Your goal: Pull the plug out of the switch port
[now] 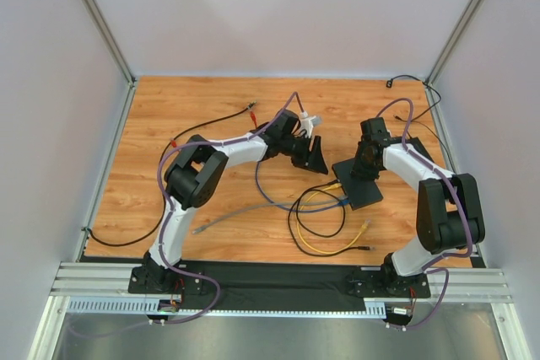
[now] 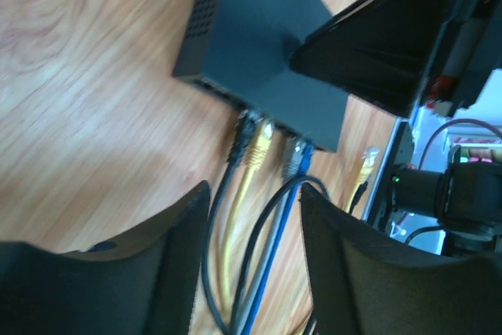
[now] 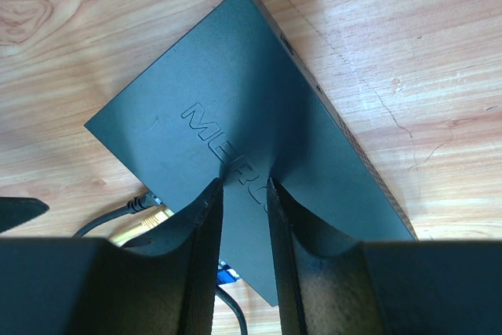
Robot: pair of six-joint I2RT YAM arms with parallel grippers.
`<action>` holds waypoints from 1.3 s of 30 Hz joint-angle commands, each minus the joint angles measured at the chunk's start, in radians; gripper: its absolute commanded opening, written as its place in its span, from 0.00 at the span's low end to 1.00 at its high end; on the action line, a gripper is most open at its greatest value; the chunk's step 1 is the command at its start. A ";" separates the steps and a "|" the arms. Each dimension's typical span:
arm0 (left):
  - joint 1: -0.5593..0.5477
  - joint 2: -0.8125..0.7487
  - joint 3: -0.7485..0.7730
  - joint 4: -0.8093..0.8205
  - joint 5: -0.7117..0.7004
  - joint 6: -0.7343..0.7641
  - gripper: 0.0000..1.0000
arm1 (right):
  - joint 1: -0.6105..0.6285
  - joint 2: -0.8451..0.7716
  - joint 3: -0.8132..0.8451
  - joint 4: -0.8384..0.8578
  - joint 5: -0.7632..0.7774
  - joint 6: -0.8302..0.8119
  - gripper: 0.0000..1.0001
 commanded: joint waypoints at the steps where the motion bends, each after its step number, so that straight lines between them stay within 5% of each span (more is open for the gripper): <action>1: -0.023 0.022 0.049 0.087 -0.002 -0.047 0.55 | 0.005 0.059 -0.048 -0.013 0.002 -0.016 0.31; 6: -0.031 0.068 0.022 0.184 -0.017 -0.168 0.49 | 0.005 0.059 -0.051 -0.013 0.000 -0.017 0.31; 39: -0.071 0.198 0.095 0.135 -0.085 -0.375 0.40 | 0.005 0.045 -0.056 -0.009 0.009 -0.008 0.31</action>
